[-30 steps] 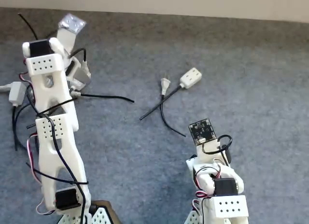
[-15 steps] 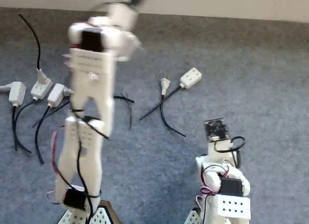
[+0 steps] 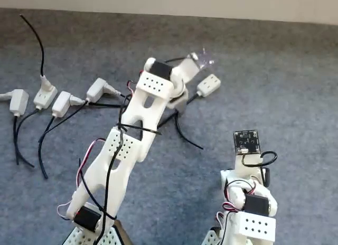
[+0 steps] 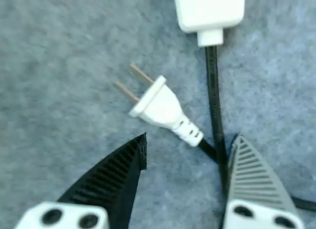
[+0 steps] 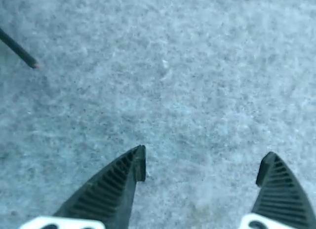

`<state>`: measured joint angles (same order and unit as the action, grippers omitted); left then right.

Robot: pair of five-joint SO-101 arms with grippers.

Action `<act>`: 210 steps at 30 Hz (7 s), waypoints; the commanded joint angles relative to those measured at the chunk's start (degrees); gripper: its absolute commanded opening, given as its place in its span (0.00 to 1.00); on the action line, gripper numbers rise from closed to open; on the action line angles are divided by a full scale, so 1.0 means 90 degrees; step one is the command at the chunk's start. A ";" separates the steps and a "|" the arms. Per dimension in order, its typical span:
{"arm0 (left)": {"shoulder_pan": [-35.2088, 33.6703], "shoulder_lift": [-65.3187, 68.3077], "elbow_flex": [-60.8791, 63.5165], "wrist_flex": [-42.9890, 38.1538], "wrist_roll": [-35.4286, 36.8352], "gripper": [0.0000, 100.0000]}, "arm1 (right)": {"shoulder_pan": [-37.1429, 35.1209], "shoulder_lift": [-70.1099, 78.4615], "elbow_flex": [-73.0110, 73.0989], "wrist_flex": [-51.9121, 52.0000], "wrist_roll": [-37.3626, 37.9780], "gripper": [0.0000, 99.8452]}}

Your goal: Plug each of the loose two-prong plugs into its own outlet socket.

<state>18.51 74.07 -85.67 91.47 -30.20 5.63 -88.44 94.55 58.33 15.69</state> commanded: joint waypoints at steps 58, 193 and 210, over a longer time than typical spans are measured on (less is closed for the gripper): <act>-0.2926 -1.0017 1.3856 0.0234 -0.4454 0.00 | -0.0288 -0.0034 -0.0278 -0.0288 -0.0078 0.35; -0.2320 -0.9763 1.1140 -0.0332 -0.2686 0.01 | -0.0542 -0.0063 -0.0112 -0.0288 -0.0049 0.35; -0.0259 -0.3932 0.5172 0.0332 -0.1006 0.23 | -0.0542 -0.0063 -0.0112 -0.0288 -0.0049 0.35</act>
<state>20.09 28.88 -22.90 89.54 -42.07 1.49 -88.44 94.46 56.75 15.52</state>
